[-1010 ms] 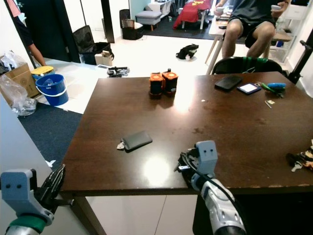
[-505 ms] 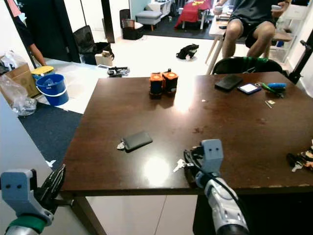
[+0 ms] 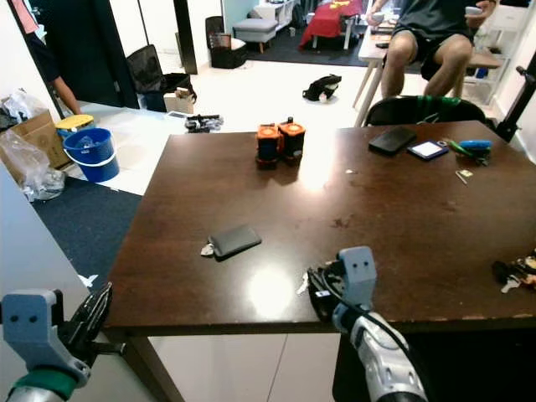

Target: Hang keys on a hook

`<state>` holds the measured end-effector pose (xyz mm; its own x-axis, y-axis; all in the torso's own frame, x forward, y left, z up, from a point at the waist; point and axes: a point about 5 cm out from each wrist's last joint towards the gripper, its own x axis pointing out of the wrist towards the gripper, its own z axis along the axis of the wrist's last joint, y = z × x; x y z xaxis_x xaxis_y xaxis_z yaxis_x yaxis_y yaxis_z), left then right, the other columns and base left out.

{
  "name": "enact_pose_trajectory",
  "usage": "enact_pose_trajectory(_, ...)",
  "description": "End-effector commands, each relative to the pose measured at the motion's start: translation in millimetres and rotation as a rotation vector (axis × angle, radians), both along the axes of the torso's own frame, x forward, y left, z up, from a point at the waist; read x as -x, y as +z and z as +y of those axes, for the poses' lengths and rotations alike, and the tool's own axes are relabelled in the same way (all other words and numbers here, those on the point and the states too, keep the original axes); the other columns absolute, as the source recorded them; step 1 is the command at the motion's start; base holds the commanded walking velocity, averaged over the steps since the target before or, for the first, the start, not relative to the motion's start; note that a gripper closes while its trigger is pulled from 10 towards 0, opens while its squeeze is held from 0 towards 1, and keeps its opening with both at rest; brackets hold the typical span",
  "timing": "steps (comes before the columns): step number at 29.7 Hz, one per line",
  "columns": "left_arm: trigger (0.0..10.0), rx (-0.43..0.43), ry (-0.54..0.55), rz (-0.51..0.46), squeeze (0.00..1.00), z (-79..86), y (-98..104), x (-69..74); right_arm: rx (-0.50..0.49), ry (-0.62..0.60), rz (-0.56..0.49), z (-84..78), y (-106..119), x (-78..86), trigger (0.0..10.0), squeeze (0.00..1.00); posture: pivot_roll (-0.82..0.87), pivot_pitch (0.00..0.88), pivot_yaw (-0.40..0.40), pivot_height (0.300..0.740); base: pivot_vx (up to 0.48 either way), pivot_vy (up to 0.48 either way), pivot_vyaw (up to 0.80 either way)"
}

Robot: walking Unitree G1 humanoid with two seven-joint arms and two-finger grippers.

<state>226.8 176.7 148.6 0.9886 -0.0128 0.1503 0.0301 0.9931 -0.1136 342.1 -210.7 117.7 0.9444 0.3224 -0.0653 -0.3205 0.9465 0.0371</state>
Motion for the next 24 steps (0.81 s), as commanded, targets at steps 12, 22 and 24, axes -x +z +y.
enact_pose_trajectory(12, 10.0, -0.002, 0.015, 0.035, 0.0, 4.3, -6.5, 3.1, -0.019, 0.08, 0.002, 10.9, -3.0, 3.9, 10.0, 0.0, -0.05, 0.081, 0.163, 0.74, 0.0, 0.0, 0.0)
enact_pose_trajectory(22, 10.0, -0.001, 0.01, 0.034, 0.0, 4.1, -6.0, 4.2, -0.066, 0.044, -0.043, 4.8, 6.7, 2.2, 10.0, 0.0, -0.05, 0.081, 0.163, 0.74, 0.0, 0.0, 0.0)
enact_pose_trajectory(24, 10.0, -0.001, 0.01, 0.034, 0.0, 4.2, -6.0, 4.6, -0.058, 0.045, -0.031, 4.5, 4.6, 2.9, 10.0, 0.0, -0.05, 0.081, 0.163, 0.74, 0.0, 0.0, 0.0)
